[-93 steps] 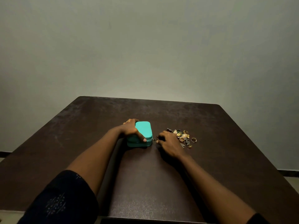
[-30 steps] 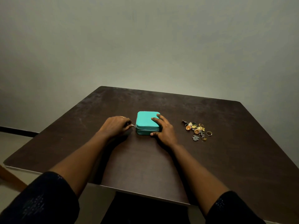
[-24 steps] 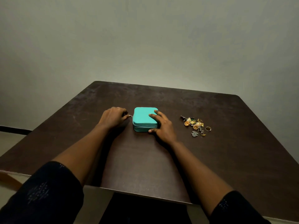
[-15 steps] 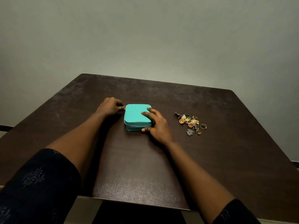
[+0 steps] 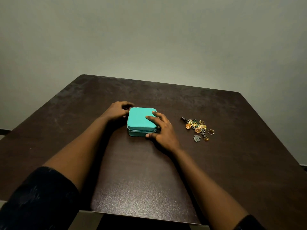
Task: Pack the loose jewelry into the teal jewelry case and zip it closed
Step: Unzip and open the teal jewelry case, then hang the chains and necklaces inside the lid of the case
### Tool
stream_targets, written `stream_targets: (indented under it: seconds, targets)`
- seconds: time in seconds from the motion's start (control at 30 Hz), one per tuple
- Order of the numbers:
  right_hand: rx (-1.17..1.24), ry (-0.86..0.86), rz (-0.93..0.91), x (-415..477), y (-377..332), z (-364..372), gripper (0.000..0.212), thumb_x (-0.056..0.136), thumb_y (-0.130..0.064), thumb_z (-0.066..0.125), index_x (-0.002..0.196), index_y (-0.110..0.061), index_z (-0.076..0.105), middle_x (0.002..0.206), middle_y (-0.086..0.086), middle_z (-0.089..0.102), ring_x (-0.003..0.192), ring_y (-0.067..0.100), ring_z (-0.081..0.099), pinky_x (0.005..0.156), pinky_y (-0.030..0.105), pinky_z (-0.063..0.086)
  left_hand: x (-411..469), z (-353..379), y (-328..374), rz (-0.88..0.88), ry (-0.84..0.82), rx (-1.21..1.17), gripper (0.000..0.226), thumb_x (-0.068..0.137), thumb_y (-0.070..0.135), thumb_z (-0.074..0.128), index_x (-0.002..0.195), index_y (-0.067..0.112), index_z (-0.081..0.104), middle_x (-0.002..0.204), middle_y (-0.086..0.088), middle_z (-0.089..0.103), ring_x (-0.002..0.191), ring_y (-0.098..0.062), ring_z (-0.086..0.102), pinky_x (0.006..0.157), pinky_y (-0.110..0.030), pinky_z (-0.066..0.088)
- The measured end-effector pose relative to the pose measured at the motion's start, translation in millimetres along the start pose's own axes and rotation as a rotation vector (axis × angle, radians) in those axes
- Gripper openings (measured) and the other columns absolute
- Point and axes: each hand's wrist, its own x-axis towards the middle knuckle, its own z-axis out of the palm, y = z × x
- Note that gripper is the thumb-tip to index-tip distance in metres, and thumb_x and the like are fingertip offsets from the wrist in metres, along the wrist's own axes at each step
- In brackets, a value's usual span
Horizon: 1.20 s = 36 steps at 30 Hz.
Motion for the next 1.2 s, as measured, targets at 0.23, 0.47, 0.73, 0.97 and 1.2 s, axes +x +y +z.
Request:
stream_targets:
  seconds: [0.23,0.47,0.73,0.97,1.2]
  targets:
    - [0.309,-0.122,0.149,4,-4,-15,0.113,0.06,0.0,0.083,0.145,-0.04,0.02,0.157,0.001,0.004,0.137,0.023,0.031,0.104,0.035,0.041,-23,-10,-3,-0.128,-0.51,-0.501,0.104,0.05,-0.002,0.056,0.144,0.029,0.026,0.14,0.005,0.038,0.119,-0.018,0.05,0.079,-0.036,0.051]
    - [0.564,-0.213,0.295,11,-6,-16,0.103,0.064,0.022,0.065,0.145,-0.025,0.022,0.146,0.008,0.038,0.126,0.032,0.048,0.095,0.053,0.048,-27,-15,2,-0.06,-0.513,-0.222,0.122,0.037,0.02,0.083,0.144,0.025,0.025,0.14,0.007,0.039,0.134,-0.015,0.035,0.097,-0.029,0.043]
    - [0.519,-0.232,0.297,9,-9,-15,0.113,0.054,0.016,0.074,0.144,-0.028,0.022,0.129,0.008,0.054,0.113,0.031,0.058,0.086,0.049,0.053,-30,-20,12,-0.061,-0.412,-0.348,0.098,0.024,0.07,0.081,0.109,0.026,0.057,0.115,0.003,0.061,0.107,-0.013,0.057,0.087,-0.024,0.047]
    - [0.343,-0.308,0.282,8,-17,-20,0.124,0.057,0.012,0.079,0.149,-0.028,0.006,0.117,-0.001,0.044,0.112,0.019,0.047,0.105,0.044,0.042,-23,-19,10,-0.061,-0.179,-0.115,0.119,0.046,0.099,0.03,0.107,0.003,0.064,0.11,-0.022,0.064,0.099,-0.027,0.059,0.098,-0.043,0.046]
    - [0.334,-0.337,0.25,4,-21,-25,0.118,0.061,0.015,0.074,0.148,-0.027,0.006,0.109,-0.012,0.042,0.113,0.014,0.044,0.107,0.038,0.04,-14,-6,2,-0.075,-0.121,-0.094,0.059,0.097,0.049,0.025,0.115,0.007,0.063,0.116,-0.01,0.063,0.102,-0.02,0.06,0.083,-0.026,0.049]
